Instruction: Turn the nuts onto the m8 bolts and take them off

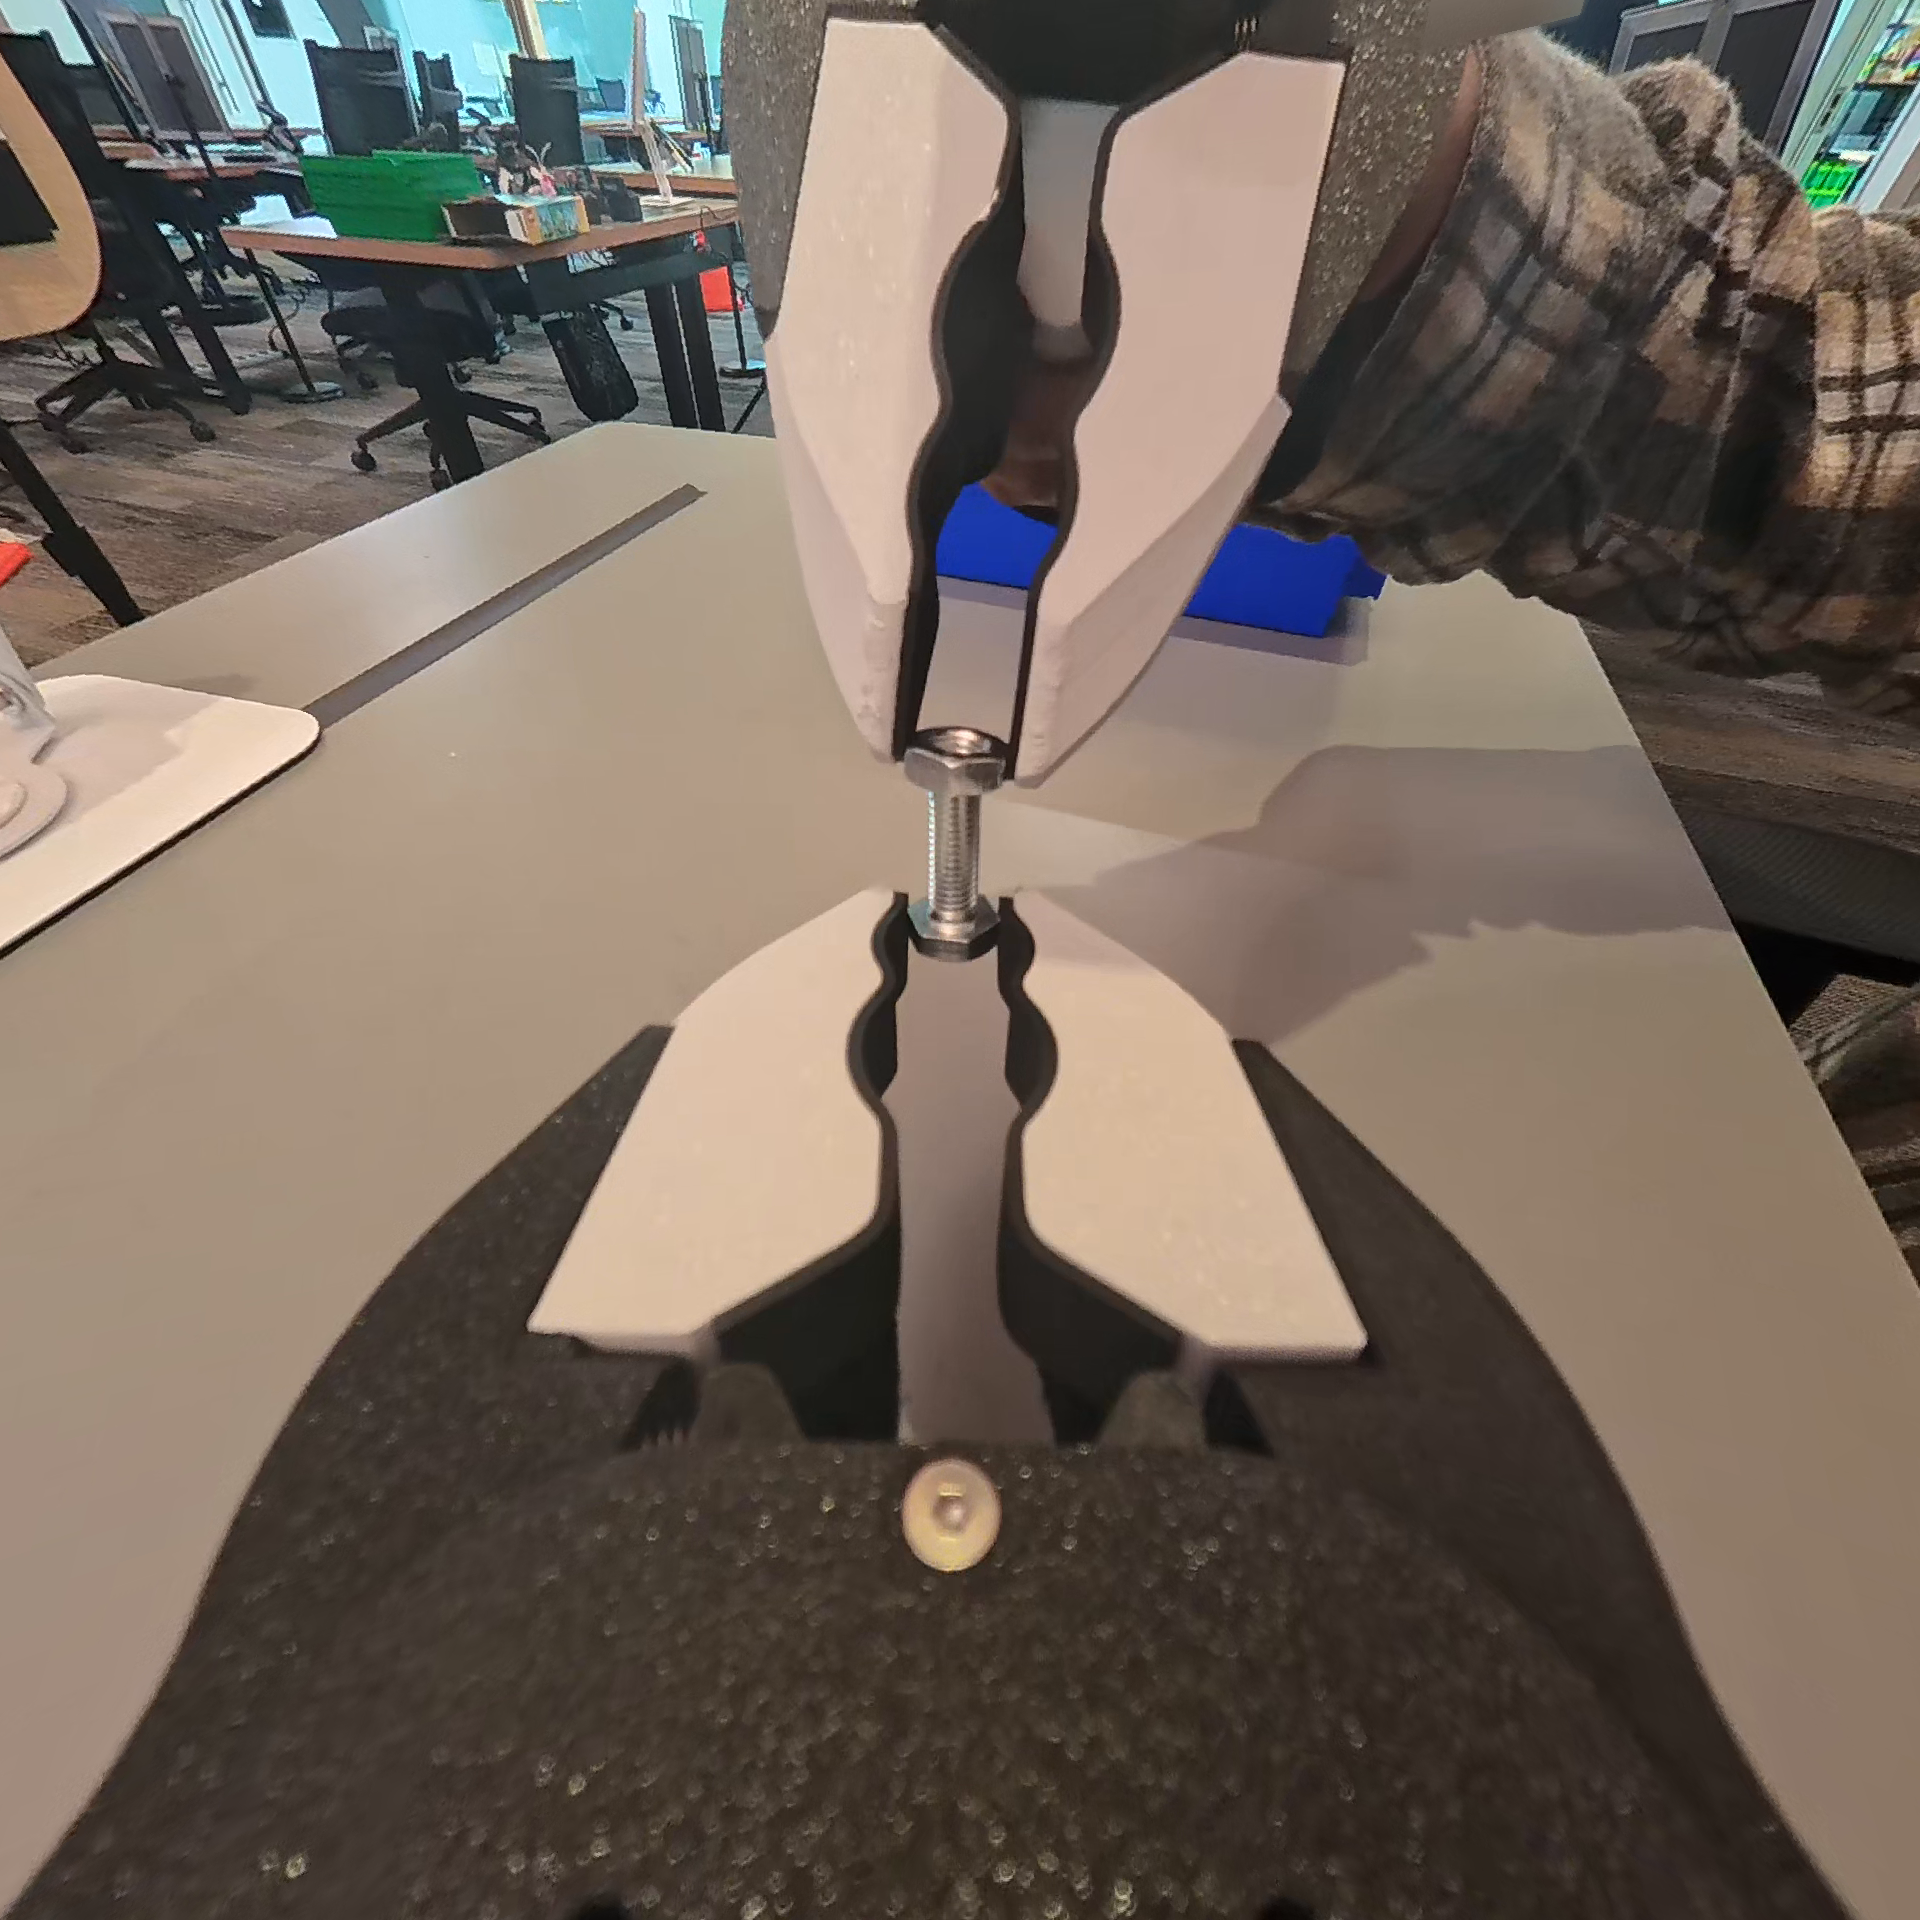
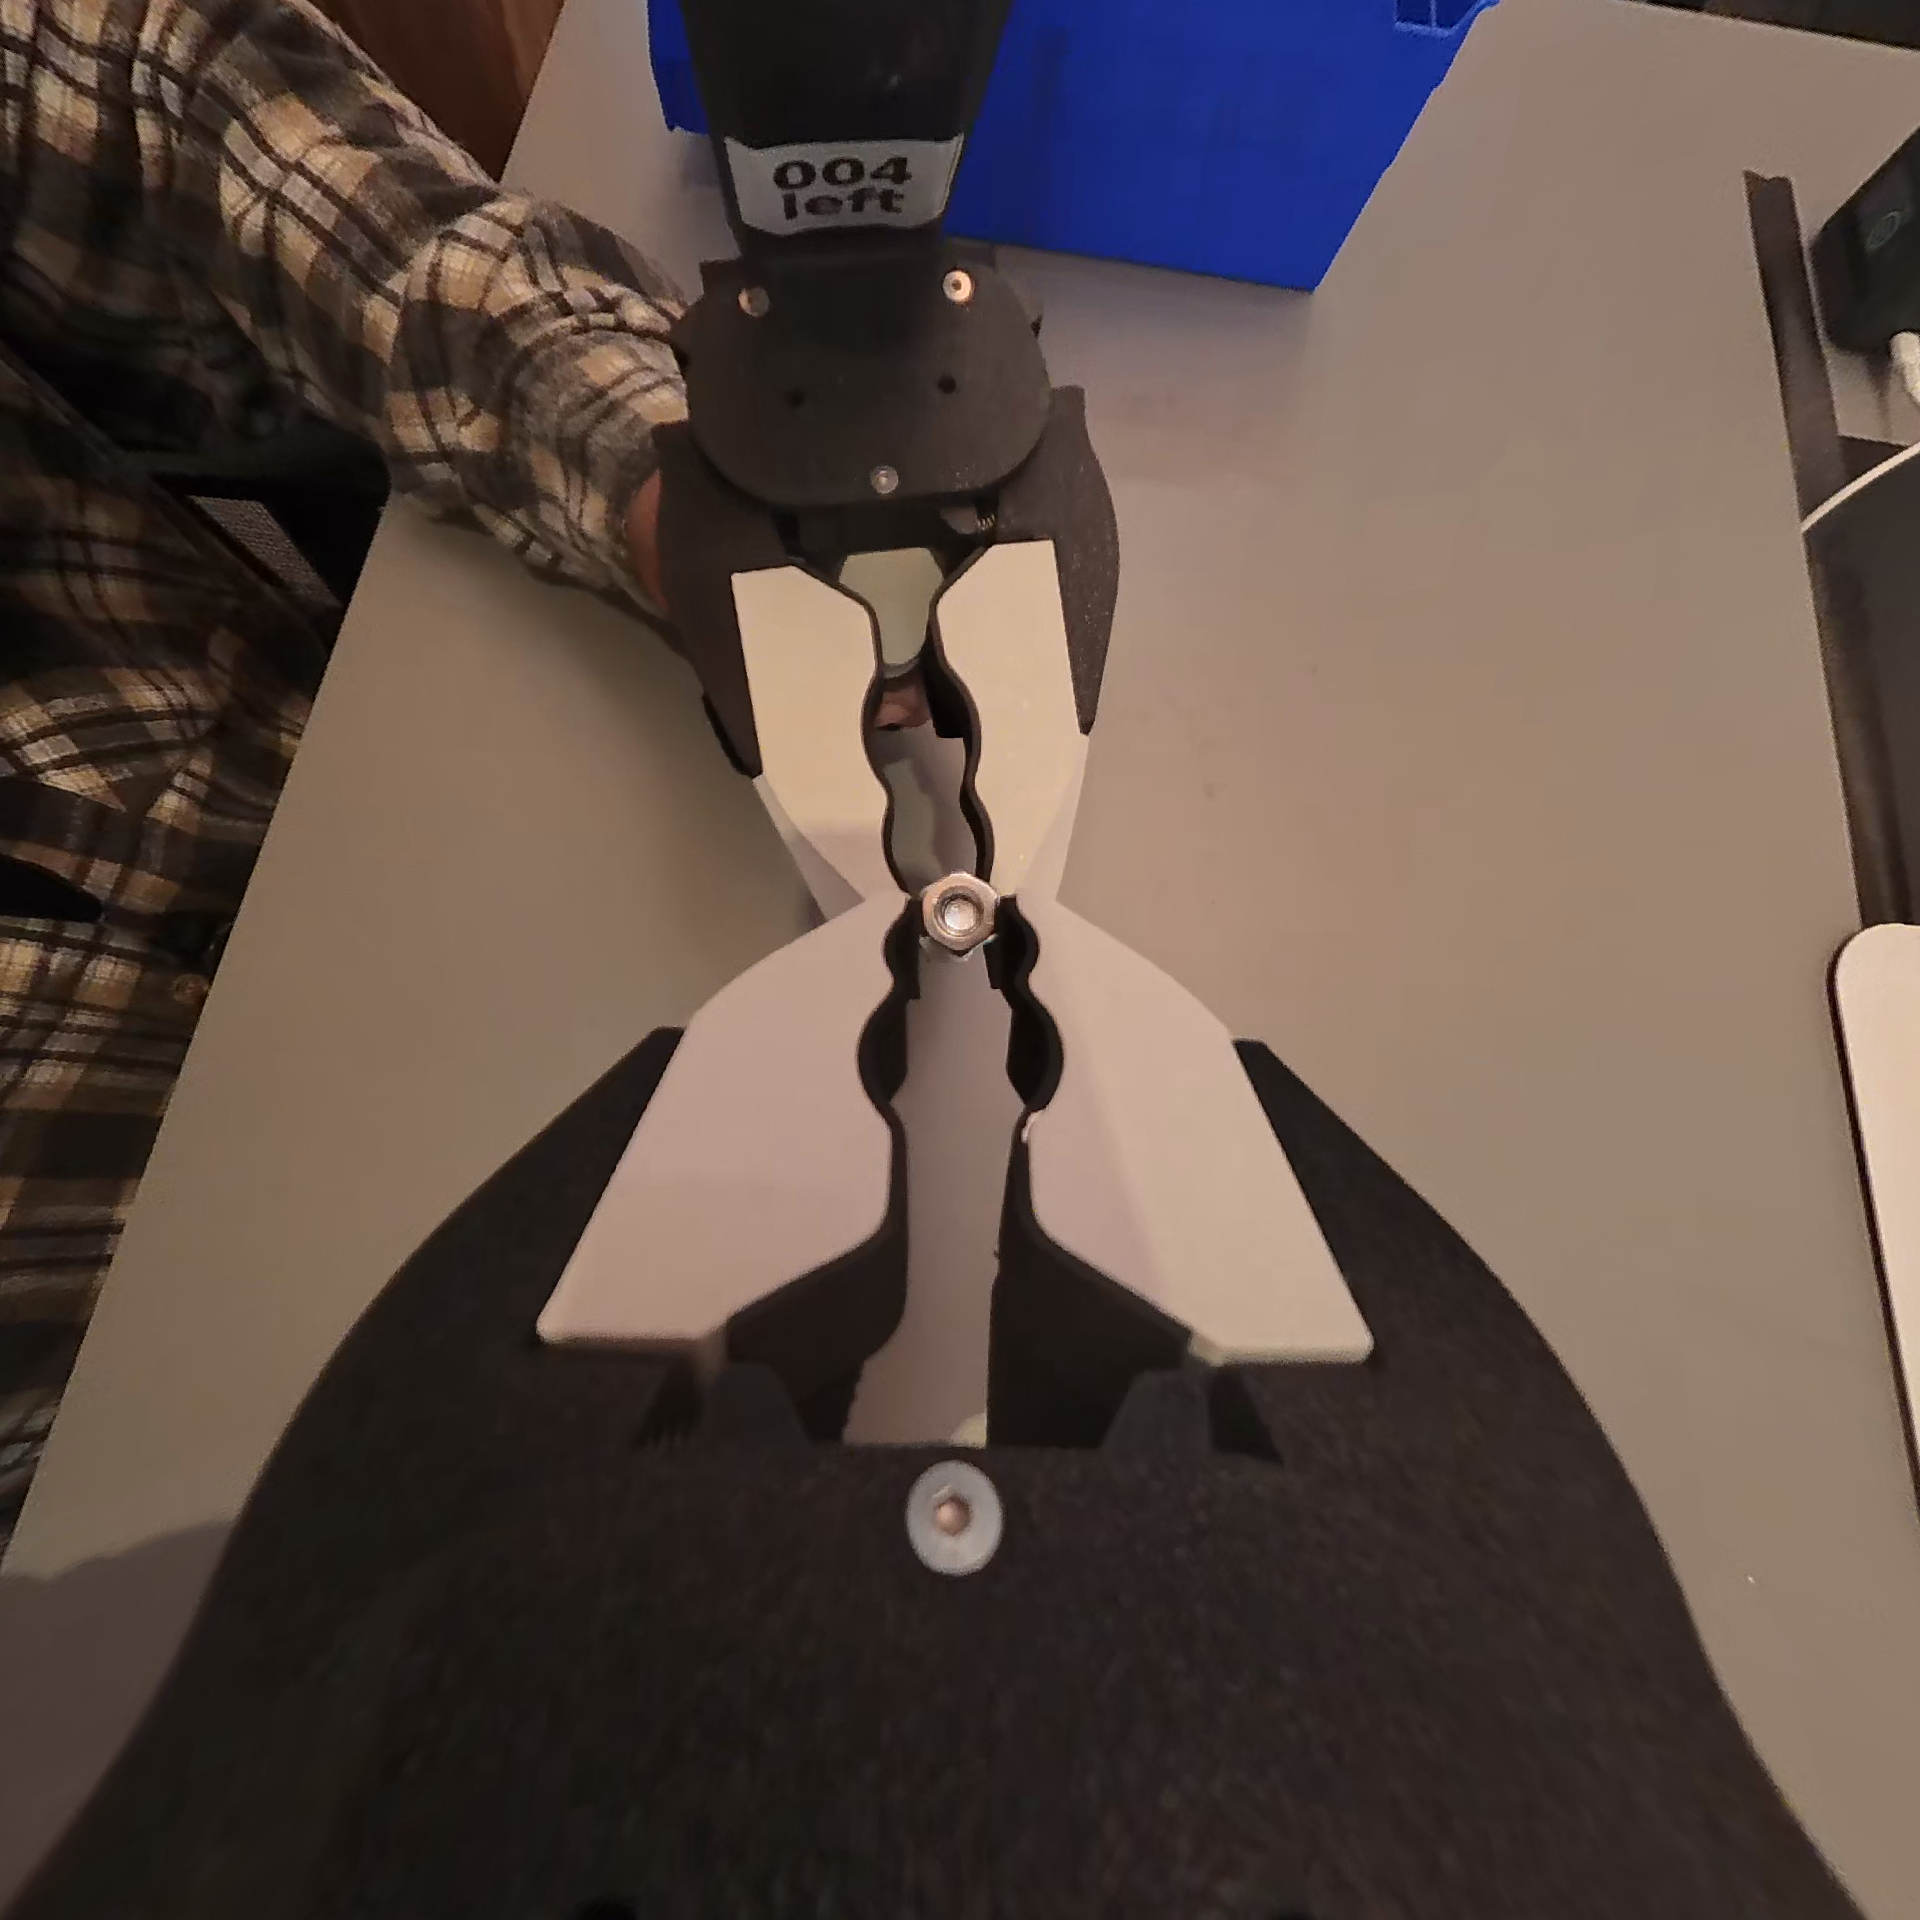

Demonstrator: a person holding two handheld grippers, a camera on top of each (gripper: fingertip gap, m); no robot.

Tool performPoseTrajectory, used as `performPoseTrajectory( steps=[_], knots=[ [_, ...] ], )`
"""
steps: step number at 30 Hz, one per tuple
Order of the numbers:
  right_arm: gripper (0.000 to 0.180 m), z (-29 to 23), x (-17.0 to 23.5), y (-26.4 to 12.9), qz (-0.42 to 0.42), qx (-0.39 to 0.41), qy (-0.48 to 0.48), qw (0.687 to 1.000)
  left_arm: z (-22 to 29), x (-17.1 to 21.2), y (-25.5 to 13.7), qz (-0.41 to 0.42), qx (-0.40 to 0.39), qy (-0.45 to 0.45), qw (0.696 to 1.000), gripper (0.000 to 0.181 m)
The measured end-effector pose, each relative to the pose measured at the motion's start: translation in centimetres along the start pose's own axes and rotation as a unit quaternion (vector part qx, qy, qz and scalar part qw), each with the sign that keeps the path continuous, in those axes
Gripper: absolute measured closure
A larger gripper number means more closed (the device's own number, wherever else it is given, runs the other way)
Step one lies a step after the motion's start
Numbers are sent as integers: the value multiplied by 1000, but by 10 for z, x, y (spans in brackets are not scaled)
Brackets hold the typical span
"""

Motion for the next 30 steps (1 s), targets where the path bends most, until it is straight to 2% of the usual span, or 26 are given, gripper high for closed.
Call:
performPoseTrajectory(
  steps=[14, 20, 25, 30],
  knots=[
    [163, 0, 0, 2, 3, -2, -3, 1000, 1, 0, 1, 1, 6, -1, 1000, 165],
    [156, 1, -3, -2, 26, 7, -8, 1000, 0, 0, 0, 6, 4, -4, 1000, 165],
    [151, 2, -6, -14, 112, 24, -9, 993, -2, -3, -3, 17, 1, -9, 1000, 165],
    [160, 4, -9, -31, 290, 33, 13, 956, -3, -4, -3, 25, 3, -16, 1000, 165]
  ],
)
Point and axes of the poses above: each gripper's, where its closed fingertips meet, y out along the fingers, x out of its underside, z = x × y across the jaws, the point moved 5 cm from there along -y, back along the fingers, and after that the axes turned 12 degrees about -x, right-handed, at the moved point
